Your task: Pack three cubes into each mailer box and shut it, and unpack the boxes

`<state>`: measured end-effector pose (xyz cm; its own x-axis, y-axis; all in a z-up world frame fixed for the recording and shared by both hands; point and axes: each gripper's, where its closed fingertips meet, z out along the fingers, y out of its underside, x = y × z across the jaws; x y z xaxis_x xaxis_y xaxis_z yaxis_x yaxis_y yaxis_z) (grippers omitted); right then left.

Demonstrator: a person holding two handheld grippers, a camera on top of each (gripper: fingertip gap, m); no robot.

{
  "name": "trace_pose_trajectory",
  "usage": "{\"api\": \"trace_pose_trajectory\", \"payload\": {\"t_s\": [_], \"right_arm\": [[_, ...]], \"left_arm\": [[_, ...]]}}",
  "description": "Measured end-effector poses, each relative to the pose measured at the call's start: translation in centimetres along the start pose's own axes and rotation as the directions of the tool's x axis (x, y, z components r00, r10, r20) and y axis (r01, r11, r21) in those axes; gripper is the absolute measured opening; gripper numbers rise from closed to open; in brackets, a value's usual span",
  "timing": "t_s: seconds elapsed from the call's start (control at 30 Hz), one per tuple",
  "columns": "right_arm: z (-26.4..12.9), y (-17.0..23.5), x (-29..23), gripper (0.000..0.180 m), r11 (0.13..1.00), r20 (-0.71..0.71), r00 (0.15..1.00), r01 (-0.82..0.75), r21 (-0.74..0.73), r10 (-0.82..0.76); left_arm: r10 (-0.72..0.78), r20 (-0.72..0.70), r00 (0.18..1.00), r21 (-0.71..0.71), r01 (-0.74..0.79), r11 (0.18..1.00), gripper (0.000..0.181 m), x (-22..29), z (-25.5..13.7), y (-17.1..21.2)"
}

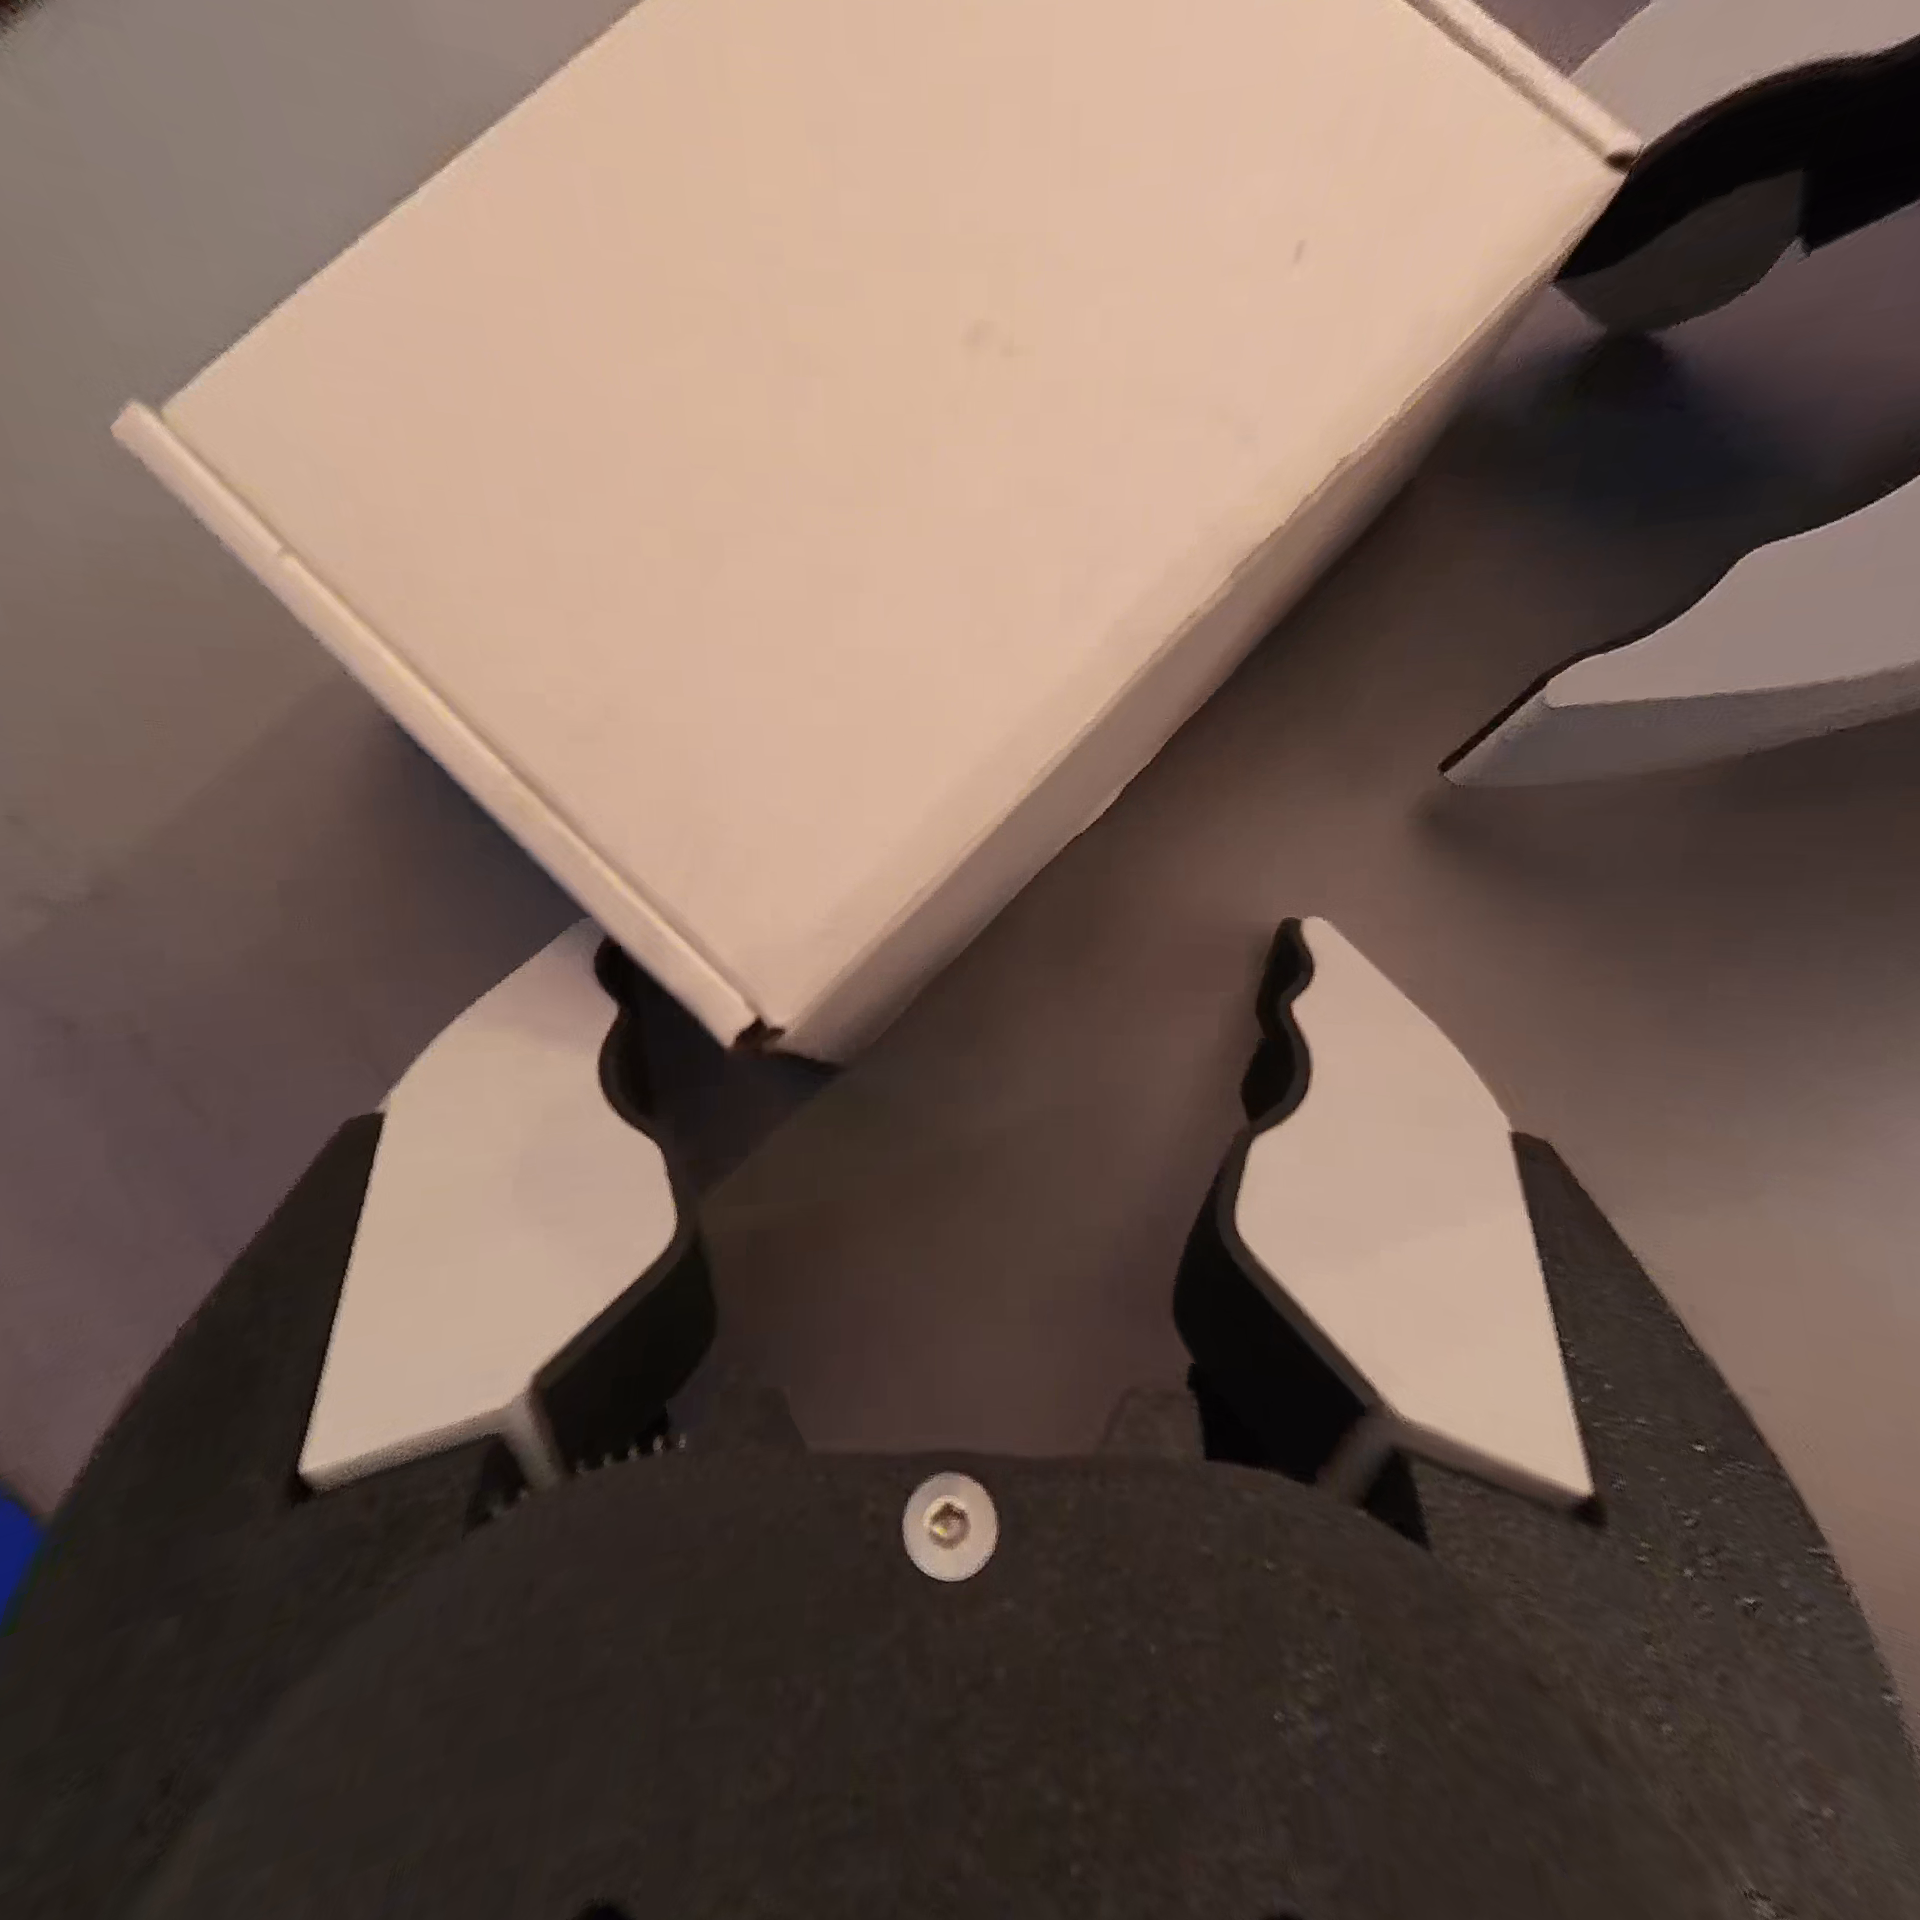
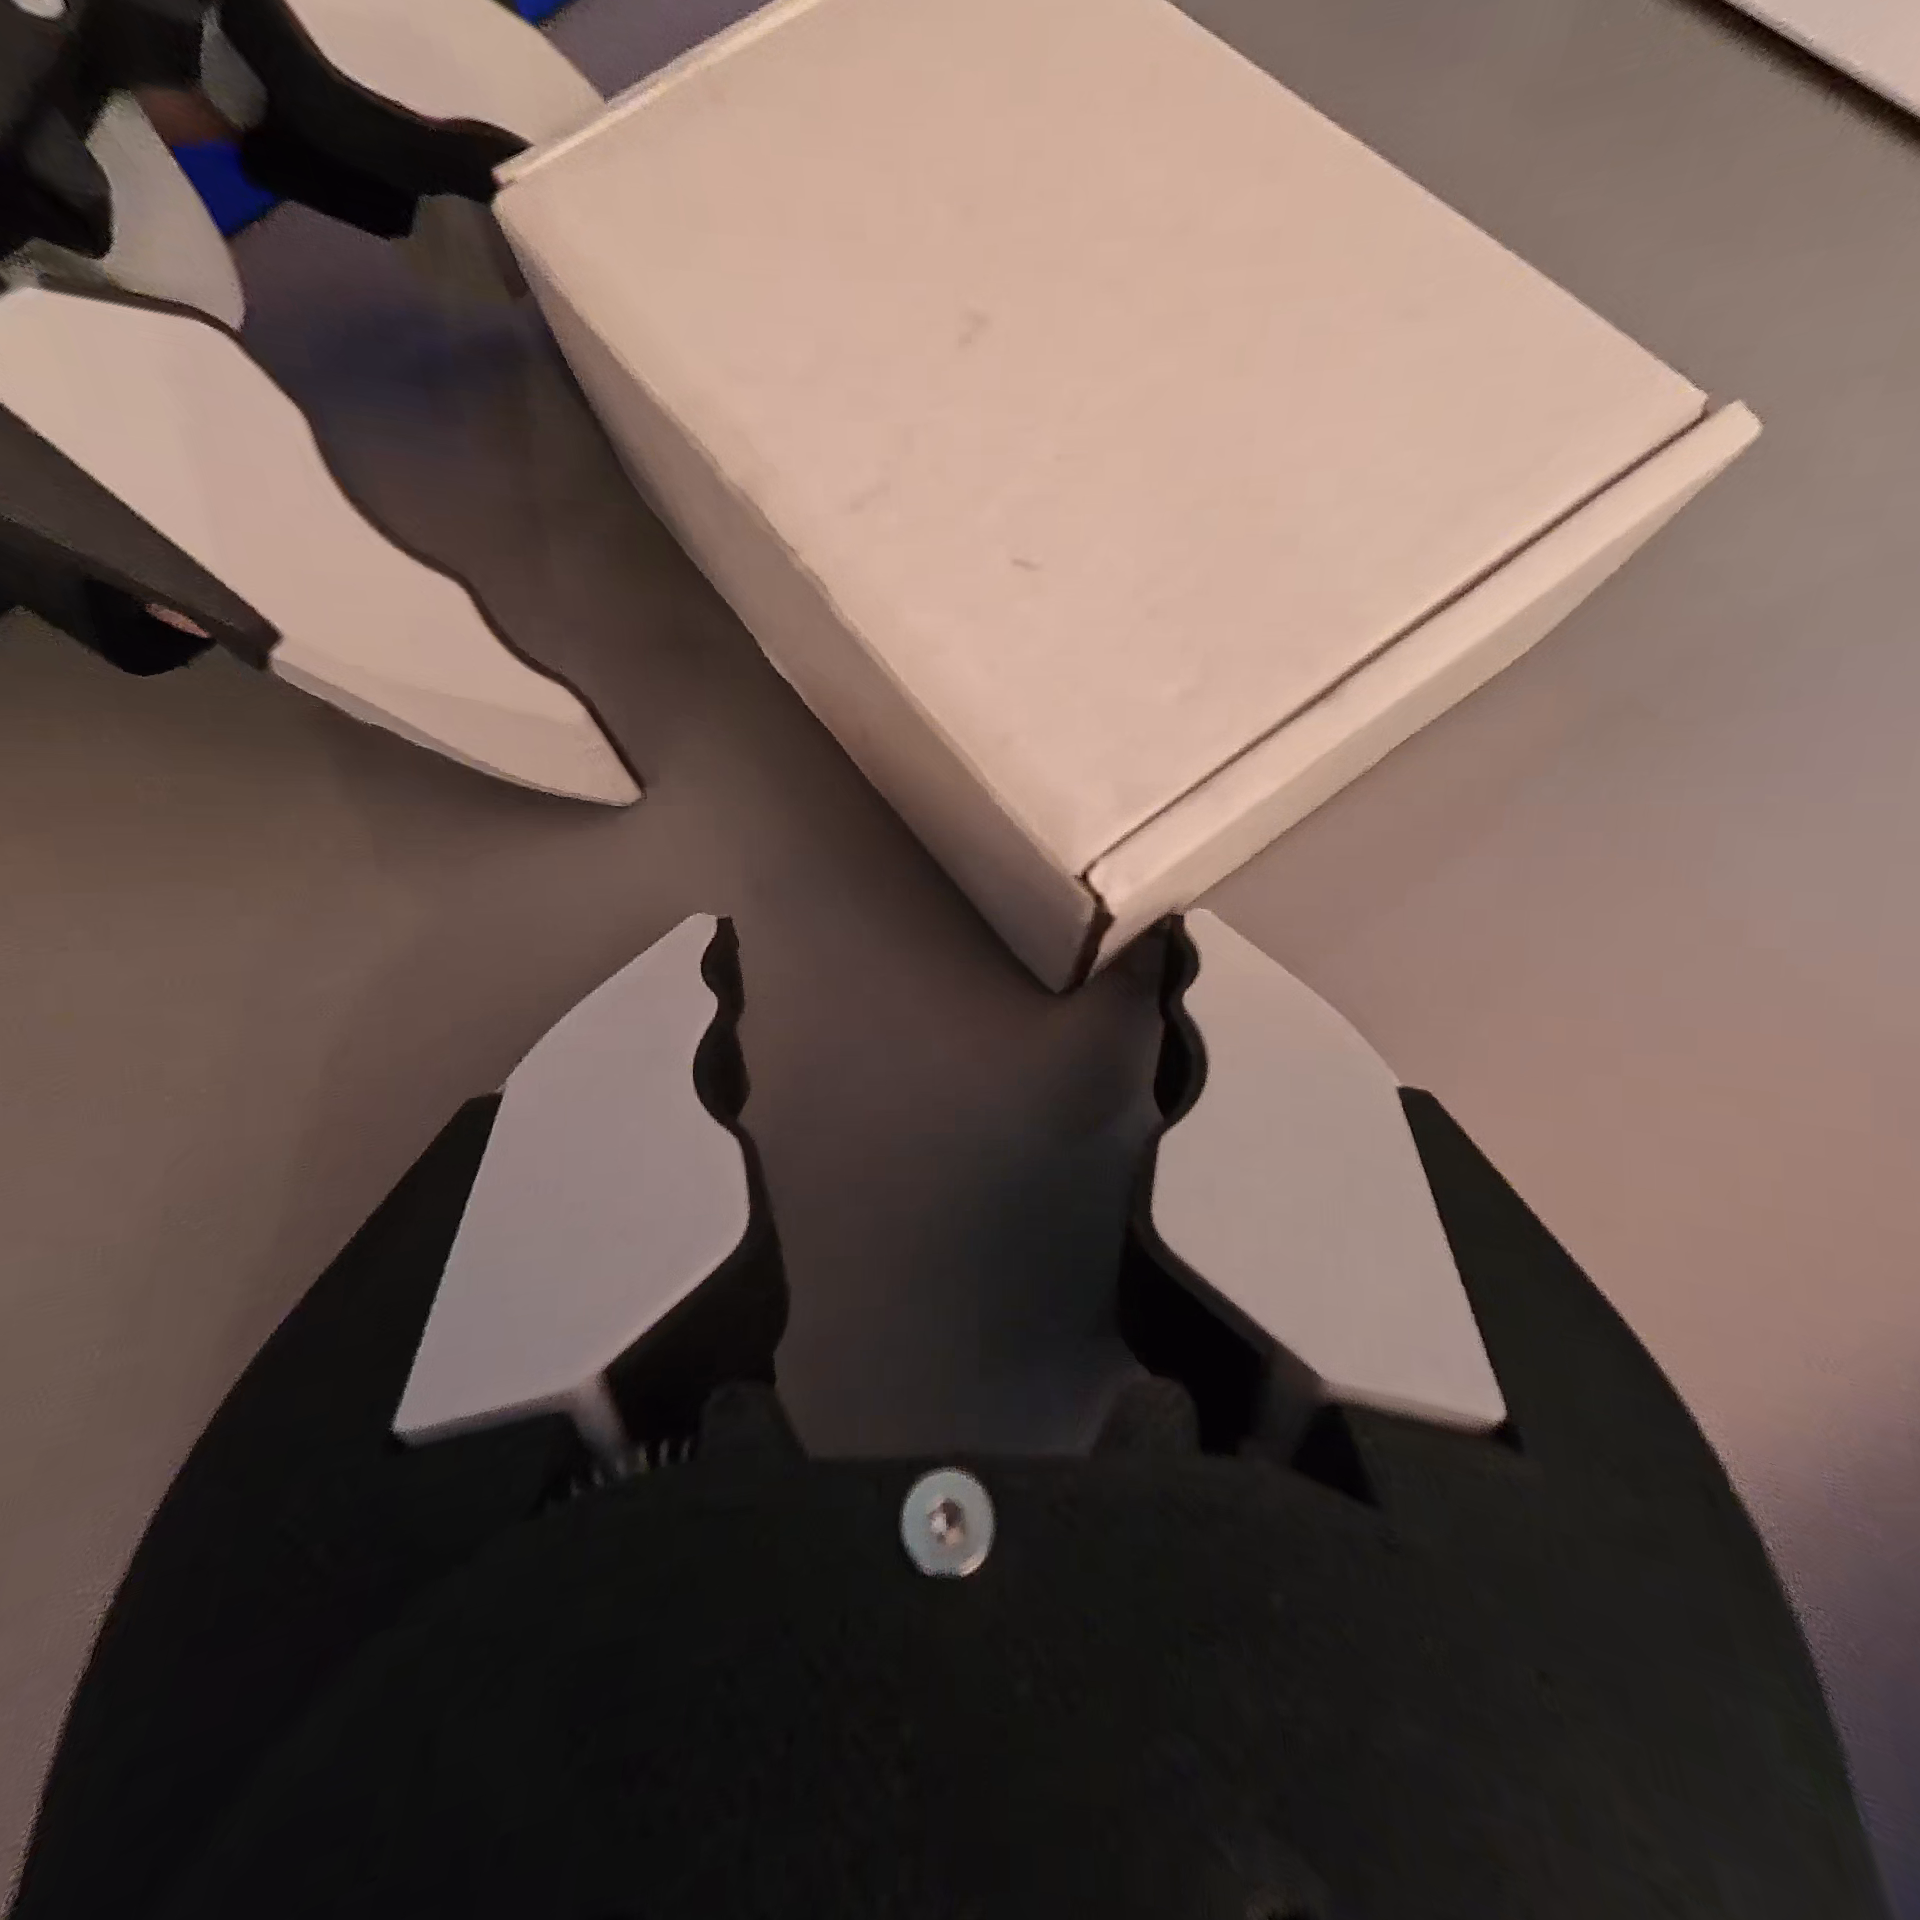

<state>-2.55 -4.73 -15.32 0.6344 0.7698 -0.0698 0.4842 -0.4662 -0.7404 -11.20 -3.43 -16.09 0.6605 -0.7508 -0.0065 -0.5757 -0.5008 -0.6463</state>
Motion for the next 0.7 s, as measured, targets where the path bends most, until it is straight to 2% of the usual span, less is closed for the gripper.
{"api": "trace_pose_trajectory", "payload": {"t_s": [0.2,0.3,0.37,0.53,0.7], "right_arm": [[-0.5,-0.1,0.0,0.075,1.000,-0.018,1.000,0.010,-0.004,-0.010],[-1.0,-0.4,0.6,0.073,1.000,-0.064,0.998,0.026,-0.005,-0.026],[-1.3,-0.7,0.6,0.072,1.000,-0.059,0.998,0.007,0.010,-0.006],[-2.0,-1.4,0.4,0.068,0.999,-0.049,0.999,-0.004,0.042,0.006],[-2.3,-1.6,0.4,0.067,0.999,-0.088,0.996,0.028,0.036,-0.024]], "left_arm": [[0.038,0.001,0.999,0.026,-0.038,0.999,0.112,0.3,0.1,-0.3],[0.081,0.019,0.997,0.040,-0.082,0.996,0.102,0.7,-0.5,-0.1],[0.127,0.067,0.990,0.049,-0.130,0.990,0.095,0.7,-0.9,-0.2],[0.215,0.208,0.954,0.049,-0.229,0.972,0.096,0.0,-1.6,-0.7],[0.252,0.307,0.918,0.028,-0.273,0.962,0.077,-1.0,-1.9,-0.8]]}}
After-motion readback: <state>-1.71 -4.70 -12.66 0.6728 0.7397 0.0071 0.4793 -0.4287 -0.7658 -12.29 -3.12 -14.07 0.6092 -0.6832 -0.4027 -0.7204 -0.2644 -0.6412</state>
